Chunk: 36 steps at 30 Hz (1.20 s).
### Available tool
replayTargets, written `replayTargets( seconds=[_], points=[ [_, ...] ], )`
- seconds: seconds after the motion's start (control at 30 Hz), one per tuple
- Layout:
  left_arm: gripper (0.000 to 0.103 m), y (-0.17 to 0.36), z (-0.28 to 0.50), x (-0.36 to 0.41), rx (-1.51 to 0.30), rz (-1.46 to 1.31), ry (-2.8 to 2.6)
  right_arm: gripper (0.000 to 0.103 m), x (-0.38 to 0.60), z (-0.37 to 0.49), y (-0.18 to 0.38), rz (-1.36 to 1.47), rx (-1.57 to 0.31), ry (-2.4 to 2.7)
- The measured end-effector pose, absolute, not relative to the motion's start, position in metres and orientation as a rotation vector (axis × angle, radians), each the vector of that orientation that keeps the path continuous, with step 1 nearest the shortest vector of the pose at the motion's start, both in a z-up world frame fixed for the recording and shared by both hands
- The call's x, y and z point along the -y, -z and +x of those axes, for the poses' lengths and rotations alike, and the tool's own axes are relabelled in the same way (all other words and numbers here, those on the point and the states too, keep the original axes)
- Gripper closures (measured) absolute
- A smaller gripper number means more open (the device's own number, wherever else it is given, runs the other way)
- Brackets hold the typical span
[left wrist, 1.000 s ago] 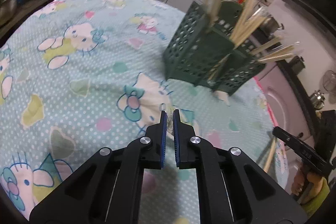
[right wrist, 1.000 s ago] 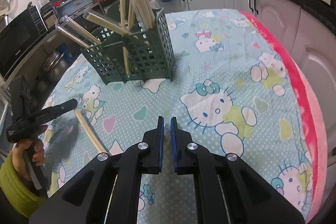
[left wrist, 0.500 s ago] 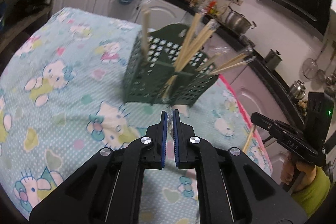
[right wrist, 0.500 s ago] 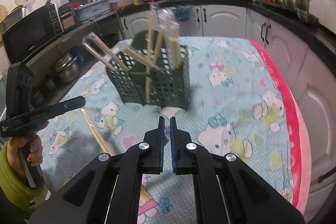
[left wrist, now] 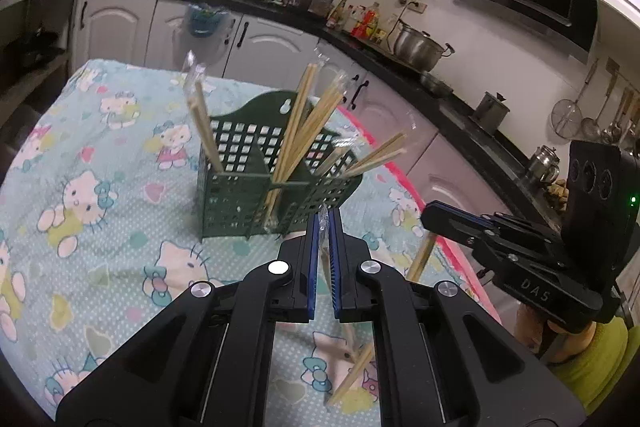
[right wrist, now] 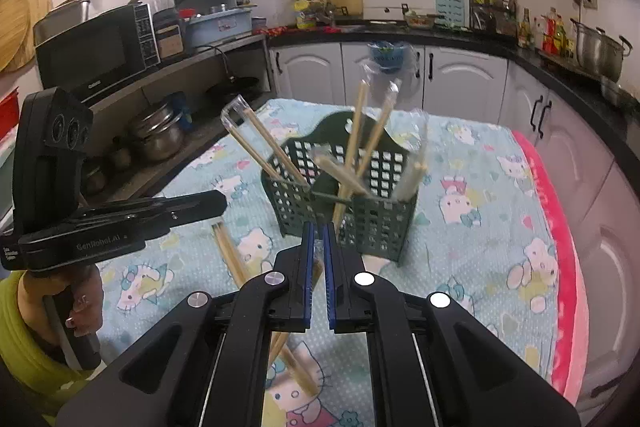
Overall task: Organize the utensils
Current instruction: 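Lift the chopsticks with the left tool and carry them over the caddy, then lower the held chopsticks down into the green caddy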
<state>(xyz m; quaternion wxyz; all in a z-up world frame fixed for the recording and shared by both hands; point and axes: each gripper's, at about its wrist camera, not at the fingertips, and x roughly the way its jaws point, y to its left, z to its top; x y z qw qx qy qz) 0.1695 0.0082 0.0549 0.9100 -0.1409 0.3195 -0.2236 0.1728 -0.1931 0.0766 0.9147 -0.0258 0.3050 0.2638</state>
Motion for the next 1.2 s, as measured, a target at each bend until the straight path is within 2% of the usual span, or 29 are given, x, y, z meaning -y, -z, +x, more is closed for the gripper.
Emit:
replayTargets(
  seconds=[1.2],
  points=[
    [0.101, -0.162, 0.183, -0.008, -0.452, -0.241, 0.502, 0.098, 0.184, 0.184, -0.178, -0.064, -0.411, -0.579]
  ],
)
